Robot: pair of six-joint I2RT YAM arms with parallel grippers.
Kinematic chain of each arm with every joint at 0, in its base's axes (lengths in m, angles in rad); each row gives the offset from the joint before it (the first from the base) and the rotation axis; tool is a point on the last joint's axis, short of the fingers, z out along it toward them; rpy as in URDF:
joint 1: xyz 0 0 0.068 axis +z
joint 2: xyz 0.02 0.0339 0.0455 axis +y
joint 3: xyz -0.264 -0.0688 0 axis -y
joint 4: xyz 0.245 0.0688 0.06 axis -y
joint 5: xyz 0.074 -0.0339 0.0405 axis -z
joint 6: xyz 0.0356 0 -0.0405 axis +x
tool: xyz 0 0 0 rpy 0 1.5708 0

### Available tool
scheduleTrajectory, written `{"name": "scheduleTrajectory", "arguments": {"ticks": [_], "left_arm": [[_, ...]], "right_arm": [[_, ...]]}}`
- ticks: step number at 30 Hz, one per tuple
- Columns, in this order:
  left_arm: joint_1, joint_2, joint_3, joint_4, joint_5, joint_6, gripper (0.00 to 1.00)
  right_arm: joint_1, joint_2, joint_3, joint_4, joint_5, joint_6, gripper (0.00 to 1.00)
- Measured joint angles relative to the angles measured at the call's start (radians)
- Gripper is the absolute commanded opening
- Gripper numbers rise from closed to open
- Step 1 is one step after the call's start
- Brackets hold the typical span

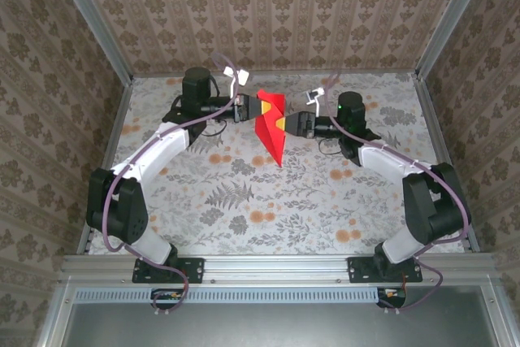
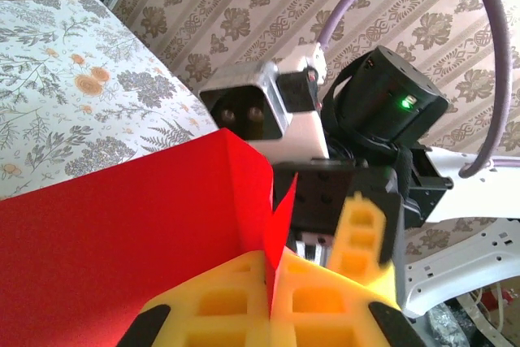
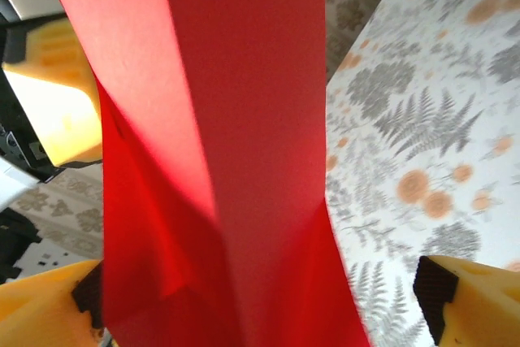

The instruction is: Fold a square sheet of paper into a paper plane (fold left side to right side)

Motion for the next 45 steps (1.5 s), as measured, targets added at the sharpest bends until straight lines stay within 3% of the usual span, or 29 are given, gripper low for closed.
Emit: {"name": "scheduleTrajectory", "arguments": {"ticks": [8, 20, 35, 41, 45], "left_arm": [[-0.008, 0.000, 0.013, 0.006, 0.012, 0.000, 0.00], [-0.044, 0.000, 0.024, 0.006, 0.026, 0.000, 0.00], [-0.044, 0.000, 0.024, 0.004, 0.025, 0.000, 0.00], [-0.038, 0.003, 0.023, -0.013, 0.017, 0.005, 0.14], [-0.023, 0.002, 0.022, -0.038, 0.002, 0.022, 0.37]], "right_arm": [[-0.002, -0.014, -0.005, 0.022, -0.059, -0.028, 0.97], [0.021, -0.005, 0.029, 0.046, -0.123, -0.037, 0.49], [0.006, -0.063, 0.035, -0.112, -0.124, -0.143, 0.22], [0.006, -0.099, 0.054, -0.251, -0.106, -0.233, 0.09], [0.006, -0.110, 0.074, -0.364, -0.070, -0.290, 0.02]]}}
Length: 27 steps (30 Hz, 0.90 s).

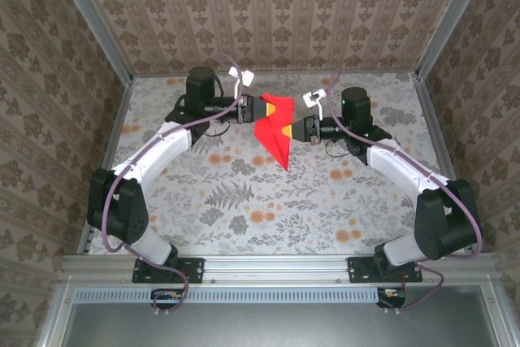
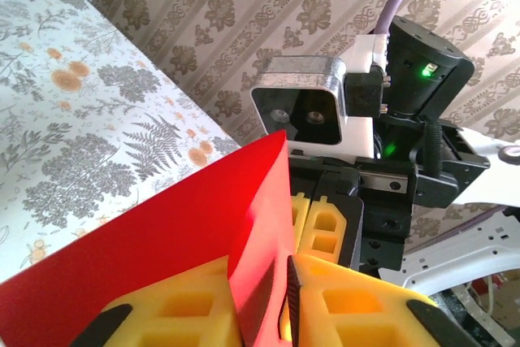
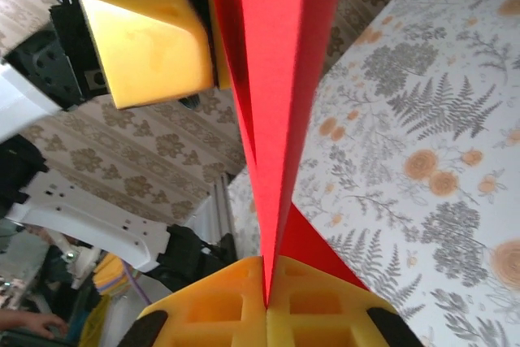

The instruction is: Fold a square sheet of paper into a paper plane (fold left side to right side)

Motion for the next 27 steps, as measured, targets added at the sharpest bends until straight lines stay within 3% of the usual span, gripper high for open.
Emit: {"name": "scheduleTrajectory", "arguments": {"ticks": [4, 6, 10, 13, 16, 20, 24, 27], "left_arm": [[0.044, -0.023, -0.019, -0.071, -0.051, 0.044, 0.57], [0.075, -0.071, -0.048, -0.121, -0.097, 0.067, 0.62], [0.130, -0.247, -0.115, -0.239, -0.262, 0.119, 0.67], [0.150, -0.389, -0.164, -0.299, -0.419, 0.135, 0.68], [0.163, -0.502, -0.222, -0.343, -0.562, 0.136, 0.70], [0.192, -0.581, -0.294, -0.393, -0.698, 0.130, 0.70], [0.216, -0.599, -0.319, -0.435, -0.776, 0.120, 0.70], [0.227, -0.607, -0.320, -0.452, -0.798, 0.114, 0.70]], "right_arm": [[0.000, -0.008, 0.052, -0.187, 0.093, -0.076, 0.00], [0.002, -0.011, 0.100, -0.307, 0.188, -0.111, 0.00], [0.055, -0.013, 0.224, -0.576, 0.530, -0.169, 0.00], [0.179, 0.020, 0.340, -0.782, 0.857, -0.190, 0.00], [0.328, 0.147, 0.503, -0.975, 1.186, -0.193, 0.00], [0.465, 0.377, 0.677, -1.177, 1.531, -0.182, 0.00], [0.533, 0.581, 0.787, -1.308, 1.729, -0.181, 0.00], [0.543, 0.698, 0.855, -1.371, 1.795, -0.182, 0.00]]}}
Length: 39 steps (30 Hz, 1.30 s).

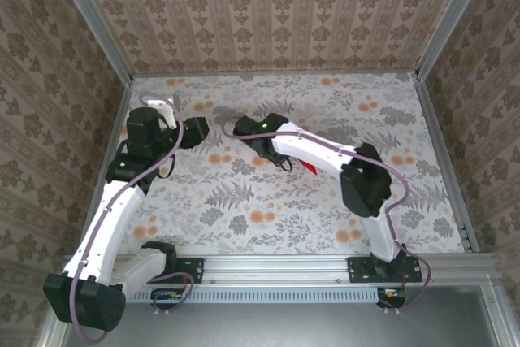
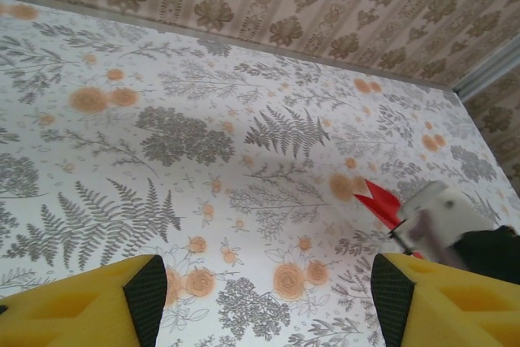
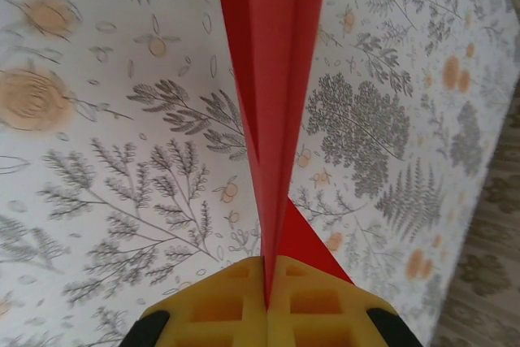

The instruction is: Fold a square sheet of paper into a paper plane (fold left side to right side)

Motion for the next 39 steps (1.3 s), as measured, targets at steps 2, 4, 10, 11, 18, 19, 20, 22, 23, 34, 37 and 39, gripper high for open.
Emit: {"name": "scheduleTrajectory", "arguments": {"ticks": [2, 4, 10, 11, 18, 19, 20, 22, 23, 34, 37, 39], "left_arm": [[0.006, -0.002, 0.000, -0.004, -0.005, -0.002, 0.70], [0.009, -0.002, 0.000, -0.010, -0.006, -0.003, 0.70], [0.013, 0.022, 0.000, -0.016, 0.005, -0.027, 0.70], [0.013, 0.034, 0.000, -0.017, 0.013, -0.036, 0.70], [0.013, 0.121, -0.050, -0.001, 0.114, -0.127, 0.70], [0.013, 0.134, -0.069, 0.008, 0.134, -0.146, 0.70], [0.013, 0.150, -0.089, 0.023, 0.155, -0.168, 0.70], [0.008, 0.184, -0.123, 0.058, 0.186, -0.203, 0.70], [0.000, 0.209, -0.138, 0.079, 0.200, -0.225, 0.70], [-0.235, 0.572, -0.152, 0.389, 0.288, -0.449, 0.70], [-0.290, 0.667, -0.126, 0.460, 0.295, -0.500, 0.68], [-0.310, 0.720, -0.105, 0.499, 0.301, -0.528, 0.65]], "right_arm": [[0.000, 0.071, 0.049, -0.034, 0.020, 0.000, 0.00], [0.000, 0.130, 0.089, -0.057, 0.018, 0.000, 0.04], [0.000, 0.229, 0.126, -0.087, -0.097, 0.008, 0.24], [0.000, 0.231, 0.127, -0.087, -0.127, 0.010, 0.30], [-0.002, 0.187, 0.112, -0.053, -0.333, 0.051, 0.60], [-0.005, 0.160, 0.097, -0.043, -0.360, 0.056, 0.62], [-0.007, 0.126, 0.081, -0.037, -0.387, 0.060, 0.65], [-0.015, 0.048, 0.046, -0.019, -0.428, 0.067, 0.70], [-0.022, -0.004, 0.021, -0.004, -0.445, 0.068, 0.73], [-0.380, -0.674, -0.593, 0.437, -0.724, 0.131, 1.00], [-0.472, -0.756, -0.743, 0.568, -0.819, 0.175, 1.00], [-0.500, -0.777, -0.795, 0.621, -0.870, 0.194, 1.00]]}}
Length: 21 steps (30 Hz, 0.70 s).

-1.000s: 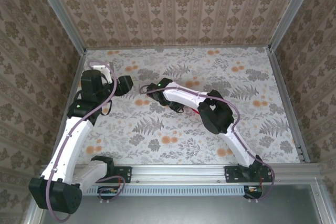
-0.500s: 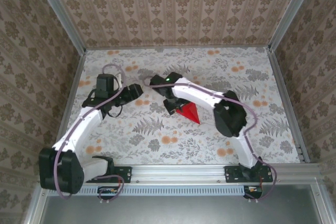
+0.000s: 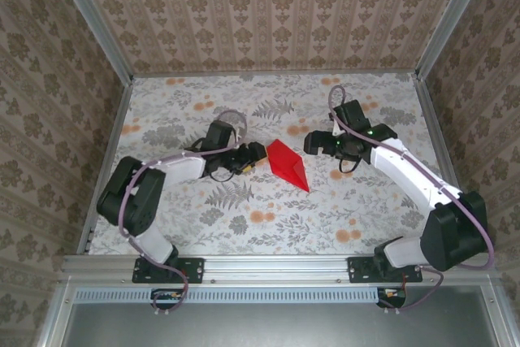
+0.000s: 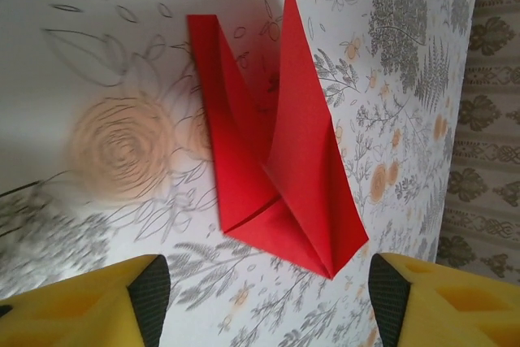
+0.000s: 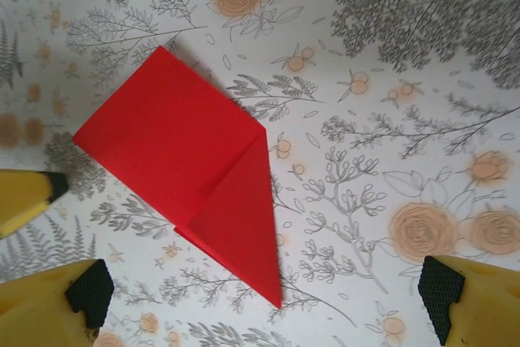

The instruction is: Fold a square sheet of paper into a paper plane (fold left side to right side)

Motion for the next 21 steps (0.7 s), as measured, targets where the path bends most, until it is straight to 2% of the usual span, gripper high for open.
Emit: {"name": "scheduleTrajectory", "arguments": {"ticks": [3, 8, 11, 14, 18, 19, 21], "left_arm": [[-0.012, 0.075, 0.035, 0.067, 0.009, -0.042, 0.54], [-0.012, 0.153, 0.076, 0.144, 0.027, -0.075, 0.16], [-0.004, 0.155, 0.077, 0.156, 0.040, -0.060, 0.00], [0.019, 0.150, 0.074, 0.157, 0.058, -0.022, 0.00], [0.075, 0.109, 0.058, 0.130, 0.136, 0.081, 0.00], [0.090, 0.095, 0.058, 0.115, 0.169, 0.119, 0.00], [0.113, 0.066, 0.058, 0.070, 0.229, 0.205, 0.00]], "right_arm": [[-0.021, -0.014, -0.033, 0.061, -0.061, 0.014, 1.00], [-0.042, -0.034, -0.055, 0.137, -0.122, 0.013, 1.00], [-0.060, -0.038, -0.076, 0.188, -0.159, 0.009, 1.00], [-0.071, -0.038, -0.101, 0.259, -0.193, -0.005, 1.00], [-0.076, -0.034, -0.136, 0.386, -0.248, -0.026, 0.99], [-0.077, -0.021, -0.132, 0.402, -0.278, -0.039, 0.92], [-0.082, 0.041, -0.089, 0.407, -0.355, -0.072, 0.89]]}}
